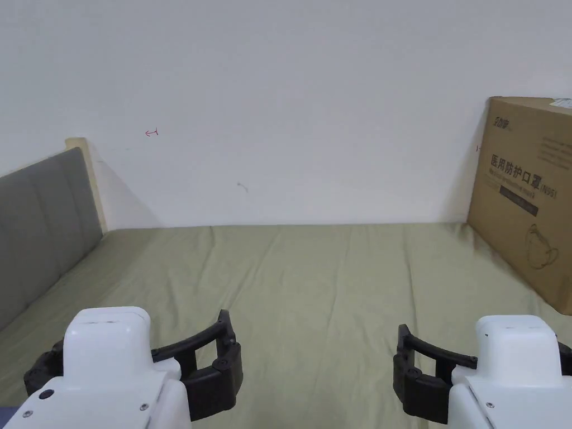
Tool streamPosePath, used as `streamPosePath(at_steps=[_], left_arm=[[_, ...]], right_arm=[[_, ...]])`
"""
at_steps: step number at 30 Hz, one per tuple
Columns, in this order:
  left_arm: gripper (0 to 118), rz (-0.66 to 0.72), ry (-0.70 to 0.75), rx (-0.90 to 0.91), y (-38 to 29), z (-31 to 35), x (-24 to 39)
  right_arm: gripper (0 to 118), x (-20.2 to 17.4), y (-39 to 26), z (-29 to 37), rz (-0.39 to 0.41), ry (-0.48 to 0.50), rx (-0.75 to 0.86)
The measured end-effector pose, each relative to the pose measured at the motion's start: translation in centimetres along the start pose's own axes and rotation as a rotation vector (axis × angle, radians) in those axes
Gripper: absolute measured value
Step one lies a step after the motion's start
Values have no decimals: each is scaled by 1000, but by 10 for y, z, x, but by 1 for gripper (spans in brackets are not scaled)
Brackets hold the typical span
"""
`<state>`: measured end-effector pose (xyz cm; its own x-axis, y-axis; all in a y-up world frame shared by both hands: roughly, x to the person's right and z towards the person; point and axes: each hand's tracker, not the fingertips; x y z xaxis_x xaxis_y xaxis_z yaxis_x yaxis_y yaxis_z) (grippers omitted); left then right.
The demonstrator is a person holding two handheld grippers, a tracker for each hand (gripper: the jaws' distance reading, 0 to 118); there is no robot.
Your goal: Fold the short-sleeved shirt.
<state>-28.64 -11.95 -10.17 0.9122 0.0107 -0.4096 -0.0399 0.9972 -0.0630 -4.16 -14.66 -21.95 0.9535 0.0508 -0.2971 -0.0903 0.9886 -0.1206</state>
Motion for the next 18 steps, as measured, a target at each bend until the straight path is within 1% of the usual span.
streamPosePath(at_steps=[3,5,6,9,11,15,18], left_arm=[[110,12,10,-31,5,-2,-1],[109,19,-14,-38,8,5,-3],[109,4,-24,-36,10,7,-2],[109,-89,48,-40,11,8,6],[109,-99,33,-61,9,5,6],[110,-27,-49,-93,7,5,1],[110,-8,-55,-87,10,9,-1]], right_arm=[[117,1,0,1,3,-13,14],[117,1,0,1,3,-11,14],[117,2,1,0,7,-3,7],[117,0,1,-1,21,-11,2],[117,-1,1,0,20,-11,1],[117,-1,2,0,19,-6,4],[117,-2,1,1,45,-12,3]])
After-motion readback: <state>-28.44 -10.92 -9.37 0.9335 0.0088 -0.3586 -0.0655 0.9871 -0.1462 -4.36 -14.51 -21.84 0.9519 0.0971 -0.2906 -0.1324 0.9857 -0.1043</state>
